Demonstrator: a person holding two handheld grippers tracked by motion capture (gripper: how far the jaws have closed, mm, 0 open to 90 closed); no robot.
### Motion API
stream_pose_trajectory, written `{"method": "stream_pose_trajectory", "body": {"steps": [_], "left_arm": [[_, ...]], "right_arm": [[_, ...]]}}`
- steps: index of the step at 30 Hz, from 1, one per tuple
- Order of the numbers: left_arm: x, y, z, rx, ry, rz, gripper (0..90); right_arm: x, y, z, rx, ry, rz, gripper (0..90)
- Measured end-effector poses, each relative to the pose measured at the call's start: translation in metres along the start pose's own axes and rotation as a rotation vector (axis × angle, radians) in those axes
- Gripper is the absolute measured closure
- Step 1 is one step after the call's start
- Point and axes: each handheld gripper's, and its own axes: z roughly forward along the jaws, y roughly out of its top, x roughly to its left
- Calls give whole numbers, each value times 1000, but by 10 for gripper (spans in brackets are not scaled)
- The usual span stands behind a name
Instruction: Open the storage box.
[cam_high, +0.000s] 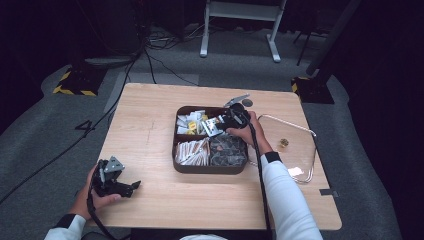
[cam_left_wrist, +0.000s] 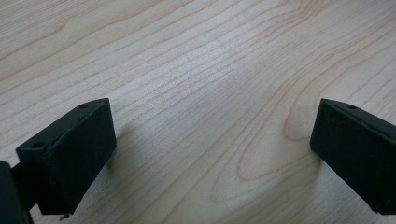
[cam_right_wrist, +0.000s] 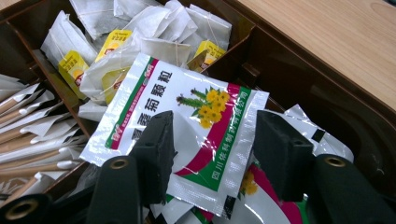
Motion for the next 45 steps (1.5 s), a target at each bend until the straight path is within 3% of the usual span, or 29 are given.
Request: {"method": "stream_pose_trajectory", "body": {"steps": [2,6,11,18,25,27,28,32,37,42,44,45], "left_arm": [[0,0,0,0,1,0,5],[0,0,0,0,0,0,5],[0,0,0,0,0,0,5],[0,0,0,1,1,1,5],[0,0,0,-1,-1,-1,5],[0,0,0,0,0,0,5],[0,0,0,0,0,0,5],[0,0,0,-1,-1,-1,5],[0,0,0,-1,-1,-1,5],[0,0,0,-1,-1,0,5],[0,0,0,-1,0,-1,5],[0,0,0,-1,0,-1,5]], "right_arm": [[0,-1,-1,-3,4,0,509],[6,1,-4,-4,-14,-12,342],[21,9,-1,-35,-13,-28,275],[39,19,10,-20,-37,-62,211],[48,21,21,27,-104,-101,240],[46,19,20,30,-140,-99,306],[46,19,20,30,-140,-99,306],[42,16,10,1,-146,-96,498],[36,13,3,1,-189,-113,553],[31,10,2,17,-208,-115,481],[30,7,4,36,-227,-149,382],[30,7,4,36,-227,-149,382]]}}
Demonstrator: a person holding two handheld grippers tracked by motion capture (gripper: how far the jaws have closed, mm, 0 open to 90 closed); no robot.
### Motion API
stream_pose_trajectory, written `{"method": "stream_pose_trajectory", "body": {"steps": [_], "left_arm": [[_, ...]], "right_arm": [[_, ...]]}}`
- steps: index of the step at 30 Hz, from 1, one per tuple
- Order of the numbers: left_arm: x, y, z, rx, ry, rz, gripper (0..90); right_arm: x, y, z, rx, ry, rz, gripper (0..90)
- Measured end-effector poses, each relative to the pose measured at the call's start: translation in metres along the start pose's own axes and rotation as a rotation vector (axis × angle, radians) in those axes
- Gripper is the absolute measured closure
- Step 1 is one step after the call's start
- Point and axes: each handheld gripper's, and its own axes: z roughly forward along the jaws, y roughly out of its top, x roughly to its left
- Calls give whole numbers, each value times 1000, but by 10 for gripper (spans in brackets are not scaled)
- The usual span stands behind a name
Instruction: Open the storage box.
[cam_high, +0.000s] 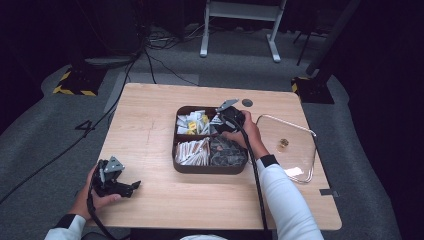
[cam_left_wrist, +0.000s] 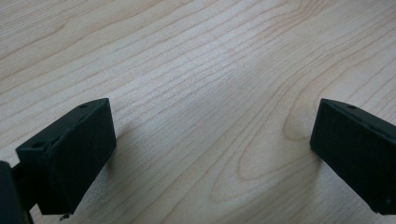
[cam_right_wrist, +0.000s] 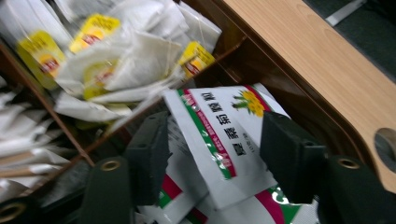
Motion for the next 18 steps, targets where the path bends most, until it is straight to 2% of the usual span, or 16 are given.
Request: {"method": "stream_pose_trajectory", "body": {"steps": [1,2,4,8,9,11,12,13,18], "left_arm": [[0,0,0,-1,-1,0,5],[0,0,0,-1,-1,0,5],[0,0,0,0,0,0,5],[0,0,0,0,-1,0,5],[0,0,0,0,0,0,5],[0,0,0,-1,-1,0,5],[0,0,0,-1,-1,0,5],[0,0,0,-1,-1,0,5],[0,0,0,0,0,0,5]], "right_arm": [[1,0,3,16,-23,-28,360],[1,0,3,16,-23,-28,360],[2,1,9,34,-46,-73,360],[2,3,14,34,-58,-76,361],[-2,3,15,23,-50,-16,352],[-14,2,13,-9,19,120,364],[-14,2,13,-9,19,120,364],[-22,-1,14,-17,59,184,364],[-24,1,16,-9,92,197,313]]}}
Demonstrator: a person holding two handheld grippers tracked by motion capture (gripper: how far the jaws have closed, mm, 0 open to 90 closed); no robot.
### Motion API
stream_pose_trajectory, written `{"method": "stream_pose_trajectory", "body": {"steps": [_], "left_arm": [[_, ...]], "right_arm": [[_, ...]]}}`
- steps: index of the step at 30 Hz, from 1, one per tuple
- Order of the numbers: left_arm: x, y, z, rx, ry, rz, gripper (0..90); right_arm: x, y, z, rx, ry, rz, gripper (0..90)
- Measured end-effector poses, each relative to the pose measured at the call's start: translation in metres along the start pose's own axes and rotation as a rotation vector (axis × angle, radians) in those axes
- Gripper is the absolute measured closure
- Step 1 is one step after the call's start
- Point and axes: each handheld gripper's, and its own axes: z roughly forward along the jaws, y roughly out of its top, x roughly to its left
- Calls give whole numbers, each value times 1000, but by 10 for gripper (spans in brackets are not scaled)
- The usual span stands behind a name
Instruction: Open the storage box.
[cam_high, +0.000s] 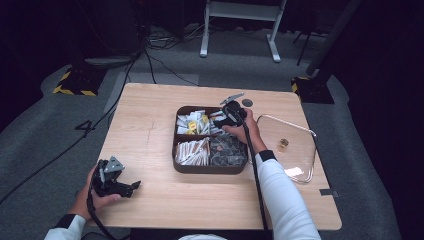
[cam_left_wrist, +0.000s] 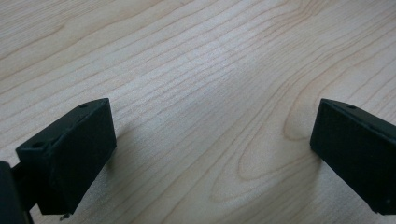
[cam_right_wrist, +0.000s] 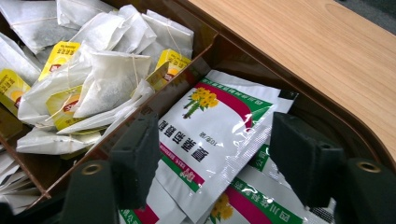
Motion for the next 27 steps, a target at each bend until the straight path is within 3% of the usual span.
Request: {"method": "stream_pose_trajectory", "body": {"steps": [2,5,8,9,15,18,21,24,27], "left_arm": [[0,0,0,0,0,0,5],[0,0,0,0,0,0,5],[0,0,0,-1,0,0,5],[0,0,0,0,-1,0,5],[0,0,0,0,1,0,5],[0,0,0,0,0,0,5],[0,0,0,0,0,0,5],[0,0,0,0,0,0,5],[0,0,0,0,0,0,5]], "right_arm": [[-1,0,0,-9,7,6,314],[-6,0,-4,-52,49,52,326],[-6,0,-5,-54,53,46,339],[-8,0,-7,-78,86,73,368],[-8,1,-11,-92,99,66,430],[-7,2,-10,-85,141,58,507],[-1,3,-2,-45,126,42,552],[0,4,5,-36,113,62,585],[2,6,10,-23,83,65,674]]}}
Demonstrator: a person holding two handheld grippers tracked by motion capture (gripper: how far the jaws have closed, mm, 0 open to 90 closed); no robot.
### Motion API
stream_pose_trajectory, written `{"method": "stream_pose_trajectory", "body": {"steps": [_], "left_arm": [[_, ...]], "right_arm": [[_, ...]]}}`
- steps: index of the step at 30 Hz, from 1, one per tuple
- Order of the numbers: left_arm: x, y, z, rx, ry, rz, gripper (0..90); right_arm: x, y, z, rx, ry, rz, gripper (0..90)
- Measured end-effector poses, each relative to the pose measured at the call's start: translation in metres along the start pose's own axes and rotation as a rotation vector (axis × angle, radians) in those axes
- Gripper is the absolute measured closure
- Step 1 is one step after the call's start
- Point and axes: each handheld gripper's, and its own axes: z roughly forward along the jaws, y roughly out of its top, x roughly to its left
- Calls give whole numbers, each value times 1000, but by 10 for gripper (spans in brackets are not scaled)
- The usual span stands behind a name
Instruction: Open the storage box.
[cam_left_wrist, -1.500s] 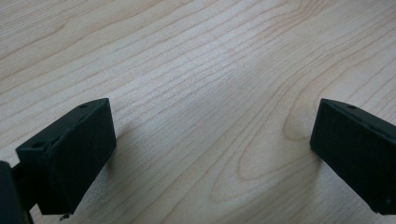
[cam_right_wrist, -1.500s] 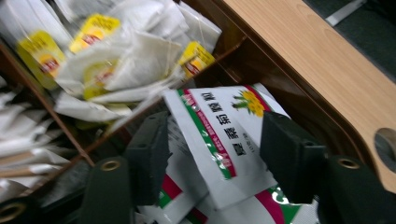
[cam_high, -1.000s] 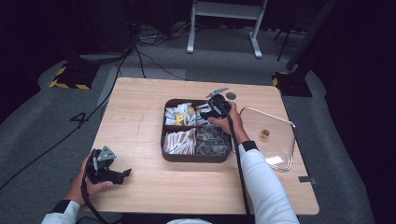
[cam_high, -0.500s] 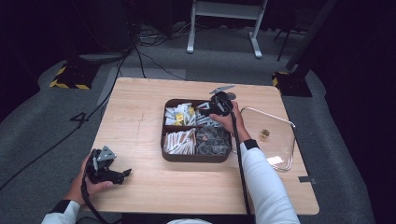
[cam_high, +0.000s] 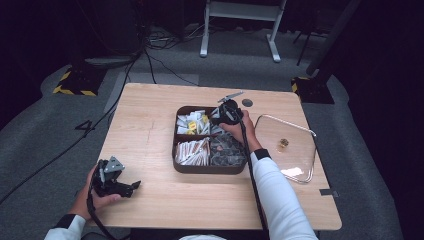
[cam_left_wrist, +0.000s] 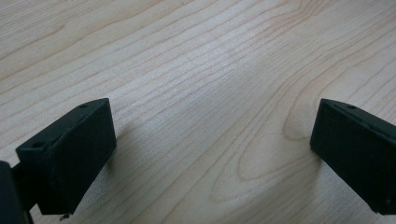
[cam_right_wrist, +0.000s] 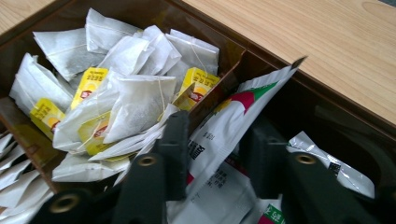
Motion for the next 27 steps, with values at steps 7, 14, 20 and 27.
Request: {"method": "stream_pose_trajectory", "body": {"steps": [7,14,20,27], "left_arm": [[0,0,0,-1,-2,0,5],[0,0,0,0,-3,-2,5],[0,0,0,-1,1,-4,5],[0,0,0,1,-2,0,5]], "right_arm": [[0,-1,-10,-50,6,-5,864],[-1,-4,-39,-115,16,-24,888],[2,-10,-61,-148,19,-67,890],[9,-19,-81,-186,52,-93,891]]}}
